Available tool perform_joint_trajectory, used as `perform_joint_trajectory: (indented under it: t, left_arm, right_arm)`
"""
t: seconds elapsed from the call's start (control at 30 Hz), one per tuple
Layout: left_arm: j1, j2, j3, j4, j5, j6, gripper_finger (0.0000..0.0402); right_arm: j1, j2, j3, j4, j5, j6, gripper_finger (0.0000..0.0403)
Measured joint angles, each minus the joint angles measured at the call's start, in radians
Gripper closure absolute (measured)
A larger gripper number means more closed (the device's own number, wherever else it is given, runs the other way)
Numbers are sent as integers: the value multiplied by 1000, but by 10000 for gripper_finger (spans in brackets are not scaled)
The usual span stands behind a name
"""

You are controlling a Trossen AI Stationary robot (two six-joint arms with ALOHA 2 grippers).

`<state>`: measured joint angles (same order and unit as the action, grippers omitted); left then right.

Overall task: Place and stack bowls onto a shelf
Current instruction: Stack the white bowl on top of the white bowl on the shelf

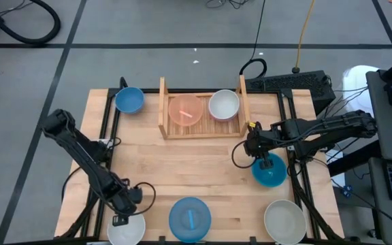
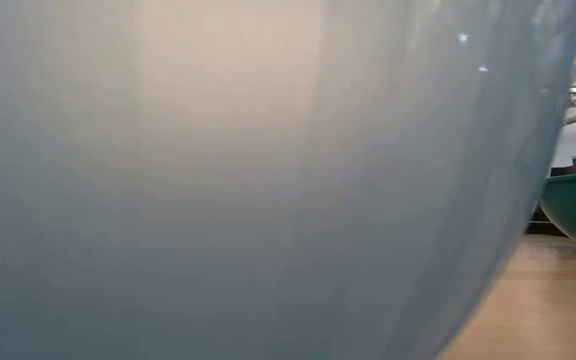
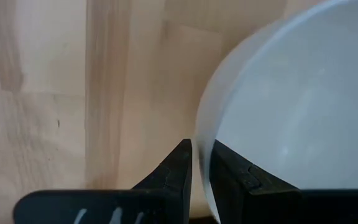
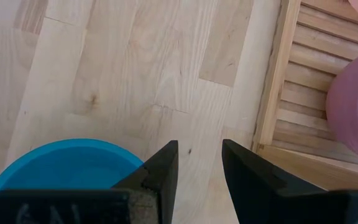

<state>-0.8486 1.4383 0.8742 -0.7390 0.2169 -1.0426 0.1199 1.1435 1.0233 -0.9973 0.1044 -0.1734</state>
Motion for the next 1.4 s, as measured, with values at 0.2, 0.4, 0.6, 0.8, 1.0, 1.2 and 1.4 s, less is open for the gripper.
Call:
perform_joint_trajectory:
  t: [0.2,0.4,0.6,0.8,1.0,1.2,1.4]
  left_arm:
    - [1,46,0,48,-17,-12,348]
    - [9,91,0,100,-9,-125,387]
    - [48,89,0,127,-27,-306,395]
    - [122,7,0,87,-27,-401,396]
    - [232,-115,71,-91,-34,-403,396]
    - [382,-151,229,-330,-88,-308,396]
    - [551,-150,429,-483,-211,-60,396]
  right_arm:
    - [0,0,0,4,0,0,287]
    - [0,0,0,5,0,0,287]
    - [-1,0,0,6,9,0,287]
    - [-1,0,0,6,94,-34,287]
    - [-1,-1,0,7,192,-33,287]
    - [-1,-1,0,30,241,-29,287]
    - [-1,-2,0,48,288,-26,287]
